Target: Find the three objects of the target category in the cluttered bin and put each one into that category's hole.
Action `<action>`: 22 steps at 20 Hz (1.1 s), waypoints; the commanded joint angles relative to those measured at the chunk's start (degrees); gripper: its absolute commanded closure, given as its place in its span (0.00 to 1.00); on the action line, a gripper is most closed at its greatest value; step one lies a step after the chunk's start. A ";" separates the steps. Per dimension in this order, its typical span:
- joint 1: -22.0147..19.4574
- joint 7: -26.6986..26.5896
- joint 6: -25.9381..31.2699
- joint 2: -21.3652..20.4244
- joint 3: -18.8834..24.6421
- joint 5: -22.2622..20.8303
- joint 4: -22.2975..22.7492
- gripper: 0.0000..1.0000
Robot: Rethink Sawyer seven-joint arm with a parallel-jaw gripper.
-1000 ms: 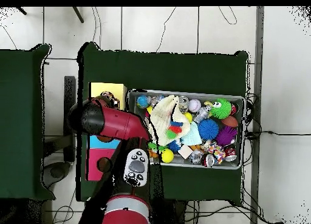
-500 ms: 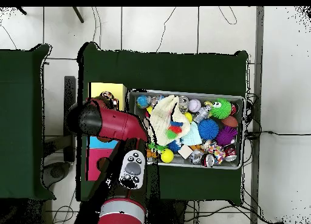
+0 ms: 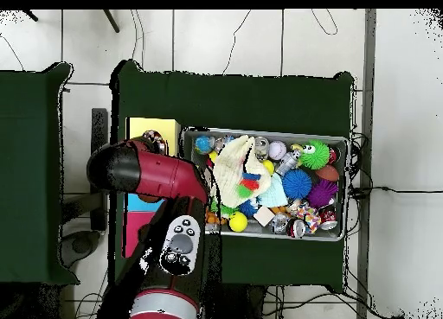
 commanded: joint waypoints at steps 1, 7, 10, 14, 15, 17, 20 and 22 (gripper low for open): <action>0.06 13.42 9.35 1.97 0.28 -0.46 0.00 0.00; 0.31 13.63 9.72 1.87 0.03 -0.40 -0.12 0.00; 0.49 13.75 10.71 1.47 -0.52 -0.58 -0.18 0.00; 0.67 13.87 12.18 0.62 -1.18 -0.71 -0.36 0.00; 0.73 13.91 12.90 0.50 -1.47 -0.78 -0.81 0.00; 0.95 14.01 14.17 0.15 -2.04 -0.92 -1.38 0.00; 1.24 14.09 15.98 -0.27 -2.80 -1.18 -2.23 0.00; 1.37 13.97 16.68 -0.76 -3.26 -1.44 -2.14 0.00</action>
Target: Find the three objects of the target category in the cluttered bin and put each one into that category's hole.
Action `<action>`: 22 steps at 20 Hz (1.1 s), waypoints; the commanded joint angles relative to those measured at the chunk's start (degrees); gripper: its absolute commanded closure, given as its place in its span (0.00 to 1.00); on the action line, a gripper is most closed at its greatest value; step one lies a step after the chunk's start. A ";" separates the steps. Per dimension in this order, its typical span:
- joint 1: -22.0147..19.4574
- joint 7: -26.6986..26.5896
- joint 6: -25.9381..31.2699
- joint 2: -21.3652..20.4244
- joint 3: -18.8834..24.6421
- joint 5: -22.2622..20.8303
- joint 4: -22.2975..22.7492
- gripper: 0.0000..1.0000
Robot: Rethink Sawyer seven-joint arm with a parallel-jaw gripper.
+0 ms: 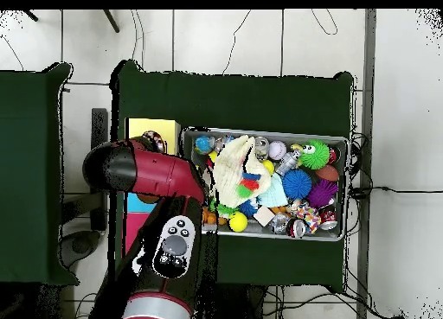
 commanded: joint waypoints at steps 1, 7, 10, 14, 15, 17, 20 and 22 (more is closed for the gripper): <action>0.18 14.03 14.06 -1.20 -1.53 -1.22 -0.64 0.00; 0.17 14.28 14.14 -1.53 -1.34 -1.01 0.06 0.00; 0.11 14.31 13.65 -1.54 -1.45 -0.99 0.14 0.00; 0.11 14.10 12.20 -1.88 -1.48 -1.11 1.00 1.00; 0.11 14.09 12.17 -1.87 -1.55 -1.14 1.00 1.00; 0.16 14.08 12.17 -1.87 -1.78 -1.22 0.98 1.00; 0.34 14.24 12.58 -1.79 -2.26 -1.22 0.88 1.00; 0.25 14.15 12.69 -1.67 -2.39 -1.26 0.54 1.00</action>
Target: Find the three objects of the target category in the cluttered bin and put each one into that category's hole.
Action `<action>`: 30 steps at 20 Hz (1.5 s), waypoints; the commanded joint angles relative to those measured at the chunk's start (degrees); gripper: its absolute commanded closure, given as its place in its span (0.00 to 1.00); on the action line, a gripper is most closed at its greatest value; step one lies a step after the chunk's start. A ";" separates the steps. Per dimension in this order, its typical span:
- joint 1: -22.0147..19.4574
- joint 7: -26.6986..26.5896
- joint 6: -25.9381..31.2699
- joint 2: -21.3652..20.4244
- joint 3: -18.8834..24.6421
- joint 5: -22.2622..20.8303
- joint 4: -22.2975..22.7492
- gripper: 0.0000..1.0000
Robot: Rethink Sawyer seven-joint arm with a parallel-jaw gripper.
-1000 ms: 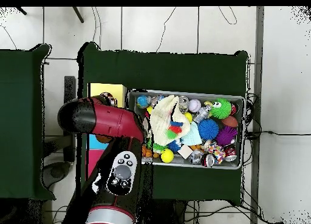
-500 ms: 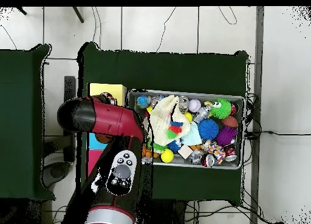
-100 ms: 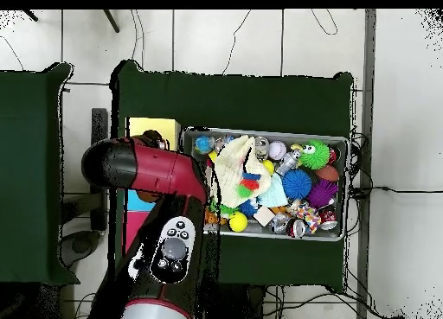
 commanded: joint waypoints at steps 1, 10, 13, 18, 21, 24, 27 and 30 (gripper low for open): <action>-0.19 14.10 8.24 -0.51 -0.09 -0.92 1.68 1.00; 0.85 14.50 13.54 -1.18 -2.75 -1.71 -1.56 1.00; 1.14 13.68 15.62 -2.21 -4.14 -2.56 -1.97 1.00; 0.11 8.26 16.59 -3.28 -7.24 -6.55 -1.76 1.00; -1.06 5.97 15.77 -3.53 -7.80 -8.59 -0.98 1.00; -2.69 3.84 13.61 -4.56 -6.52 -10.19 1.55 1.00; -5.52 1.56 13.31 -5.40 -4.71 -11.72 1.64 1.00; -8.29 -1.22 12.67 -7.10 -3.01 -13.47 2.98 1.00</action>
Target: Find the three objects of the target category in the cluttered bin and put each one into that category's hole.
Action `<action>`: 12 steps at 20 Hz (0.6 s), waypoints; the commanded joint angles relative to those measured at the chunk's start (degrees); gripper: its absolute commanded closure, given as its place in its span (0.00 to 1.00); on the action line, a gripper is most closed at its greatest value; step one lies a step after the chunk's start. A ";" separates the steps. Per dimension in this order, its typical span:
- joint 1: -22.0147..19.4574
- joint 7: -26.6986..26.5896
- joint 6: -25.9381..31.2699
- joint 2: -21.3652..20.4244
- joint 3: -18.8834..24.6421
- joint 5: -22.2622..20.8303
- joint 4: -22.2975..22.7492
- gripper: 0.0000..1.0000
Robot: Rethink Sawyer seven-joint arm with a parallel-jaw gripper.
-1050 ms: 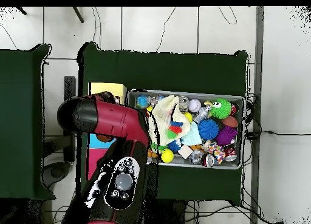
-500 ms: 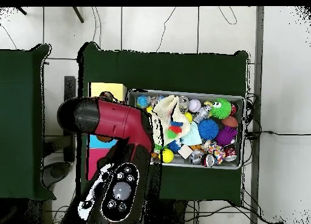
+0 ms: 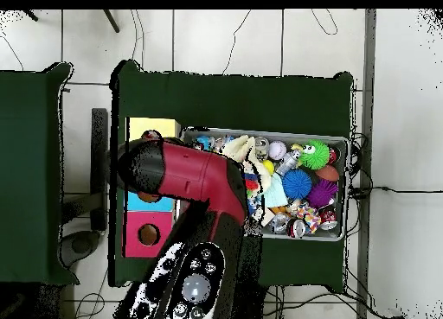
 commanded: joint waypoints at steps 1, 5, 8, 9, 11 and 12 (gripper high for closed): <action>-6.55 -1.93 2.38 -2.13 5.04 -5.26 4.51 1.00; -10.23 -4.89 1.82 -3.82 6.78 -7.73 6.24 1.00; -12.54 -6.98 2.79 -5.18 7.40 -10.23 7.13 1.00; -13.31 -7.34 2.99 -5.62 7.66 -11.09 7.38 1.00; -14.93 -8.48 4.08 -6.74 8.24 -12.72 8.17 1.00; -16.04 -9.65 4.02 -7.53 8.84 -13.29 9.11 1.00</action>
